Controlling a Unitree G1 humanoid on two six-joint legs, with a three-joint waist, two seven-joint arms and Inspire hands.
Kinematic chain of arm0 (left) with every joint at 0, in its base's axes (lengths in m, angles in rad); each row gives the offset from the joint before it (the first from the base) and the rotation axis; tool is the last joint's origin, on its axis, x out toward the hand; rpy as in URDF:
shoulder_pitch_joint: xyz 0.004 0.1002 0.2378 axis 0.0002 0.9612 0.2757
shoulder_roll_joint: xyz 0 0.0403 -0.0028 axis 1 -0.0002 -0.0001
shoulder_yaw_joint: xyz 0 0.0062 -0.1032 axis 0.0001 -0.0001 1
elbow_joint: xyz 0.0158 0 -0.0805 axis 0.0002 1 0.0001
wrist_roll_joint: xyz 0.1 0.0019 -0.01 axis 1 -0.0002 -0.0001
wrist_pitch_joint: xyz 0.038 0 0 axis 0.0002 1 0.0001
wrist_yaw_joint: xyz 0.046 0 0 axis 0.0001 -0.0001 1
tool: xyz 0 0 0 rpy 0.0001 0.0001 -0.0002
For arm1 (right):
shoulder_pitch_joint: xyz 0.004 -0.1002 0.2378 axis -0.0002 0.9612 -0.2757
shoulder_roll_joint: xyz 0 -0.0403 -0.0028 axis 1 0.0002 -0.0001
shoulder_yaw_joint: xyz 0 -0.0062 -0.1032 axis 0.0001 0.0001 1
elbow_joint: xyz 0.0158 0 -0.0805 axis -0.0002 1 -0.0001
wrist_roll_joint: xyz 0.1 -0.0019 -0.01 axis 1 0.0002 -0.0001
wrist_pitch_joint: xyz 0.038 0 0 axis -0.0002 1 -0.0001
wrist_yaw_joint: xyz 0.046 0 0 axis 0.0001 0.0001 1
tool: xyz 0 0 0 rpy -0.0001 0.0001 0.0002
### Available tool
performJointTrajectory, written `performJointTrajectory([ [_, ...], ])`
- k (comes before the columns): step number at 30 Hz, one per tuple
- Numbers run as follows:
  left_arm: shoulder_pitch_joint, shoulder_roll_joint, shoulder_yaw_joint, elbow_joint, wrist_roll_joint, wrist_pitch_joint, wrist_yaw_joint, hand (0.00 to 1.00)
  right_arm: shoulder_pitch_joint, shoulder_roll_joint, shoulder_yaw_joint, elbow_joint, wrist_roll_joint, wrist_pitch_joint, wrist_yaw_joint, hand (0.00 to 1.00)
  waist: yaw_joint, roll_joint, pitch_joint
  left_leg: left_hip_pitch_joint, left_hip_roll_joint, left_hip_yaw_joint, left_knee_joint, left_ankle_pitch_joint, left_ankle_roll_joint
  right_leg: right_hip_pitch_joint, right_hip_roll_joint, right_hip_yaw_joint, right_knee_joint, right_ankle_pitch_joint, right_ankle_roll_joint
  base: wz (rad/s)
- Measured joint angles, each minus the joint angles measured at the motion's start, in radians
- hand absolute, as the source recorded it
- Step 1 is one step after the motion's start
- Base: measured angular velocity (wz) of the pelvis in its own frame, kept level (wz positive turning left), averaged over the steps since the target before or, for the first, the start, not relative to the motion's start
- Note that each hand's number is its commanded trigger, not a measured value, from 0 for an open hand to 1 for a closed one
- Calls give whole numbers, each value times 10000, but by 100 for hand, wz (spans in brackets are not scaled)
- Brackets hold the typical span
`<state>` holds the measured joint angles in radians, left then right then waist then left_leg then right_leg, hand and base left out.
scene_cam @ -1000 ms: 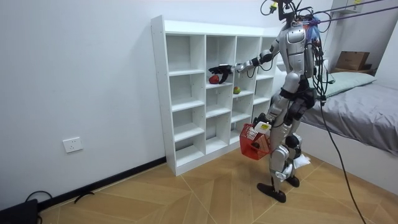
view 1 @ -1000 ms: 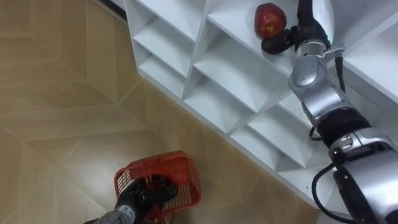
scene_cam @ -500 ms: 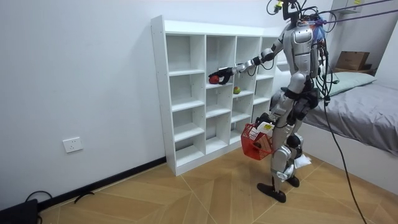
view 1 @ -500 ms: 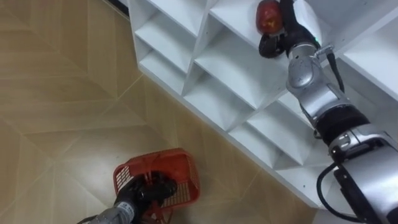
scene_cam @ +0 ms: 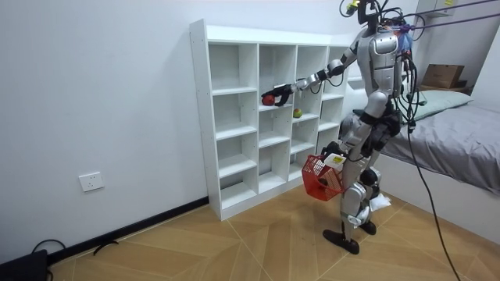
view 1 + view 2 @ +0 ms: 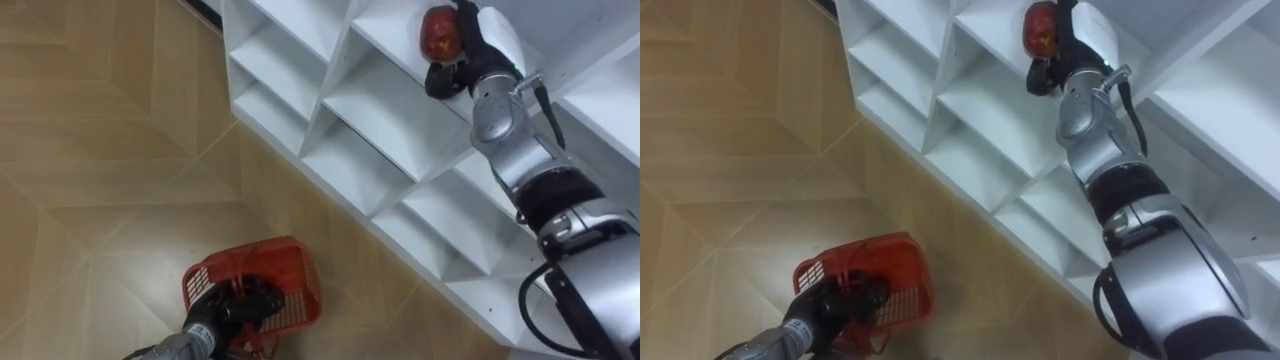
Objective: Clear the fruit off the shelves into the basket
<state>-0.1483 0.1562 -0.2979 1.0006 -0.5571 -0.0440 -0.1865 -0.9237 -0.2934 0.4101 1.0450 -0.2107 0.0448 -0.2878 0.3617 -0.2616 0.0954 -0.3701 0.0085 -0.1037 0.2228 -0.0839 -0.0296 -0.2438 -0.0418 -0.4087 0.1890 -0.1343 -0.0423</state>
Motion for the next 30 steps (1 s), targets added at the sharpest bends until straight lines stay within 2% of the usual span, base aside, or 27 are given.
performJointTrajectory([
  [1, -2, -1, 1, 0, 0, 0, -14, 100, -6, -21, -1, 20, -9, -1, 18, 100, 12, 0, 0, 1, -1, 0, 0, 3, -2, -1, -1, -3, 0, 0, 0, 0],
  [6, -5, 51, 2, -1, 0, 0, -170, 100, -80, -131, -4, 29, -3, -35, -87, 100, 17, -27, 17, 1, -2, -5, -1, 7, -2, 5, -6, -31, 1, 0, 0, 0],
  [8, -23, 94, 2, -8, 0, 0, -257, 100, -353, -222, 23, 125, -87, 5, -55, 100, 35, -60, 56, 4, -3, -29, -11, 7, -2, 14, -4, -56, -2, 0, 0, 2],
  [12, -49, 138, 3, -11, 0, 2, -281, 100, -357, -234, 20, 132, -191, -3, 20, 100, 35, -103, 106, 4, -12, -38, -11, 5, -2, 16, -6, -63, -6, -1, 1, 0],
  [30, -39, 215, -25, -46, -9, 8, -411, 100, -370, -258, -32, 115, -142, -8, 35, 100, -13, -85, 124, -2, -9, -48, -13, 7, -4, 26, -5, -62, -10, -1, 1, 0],
])
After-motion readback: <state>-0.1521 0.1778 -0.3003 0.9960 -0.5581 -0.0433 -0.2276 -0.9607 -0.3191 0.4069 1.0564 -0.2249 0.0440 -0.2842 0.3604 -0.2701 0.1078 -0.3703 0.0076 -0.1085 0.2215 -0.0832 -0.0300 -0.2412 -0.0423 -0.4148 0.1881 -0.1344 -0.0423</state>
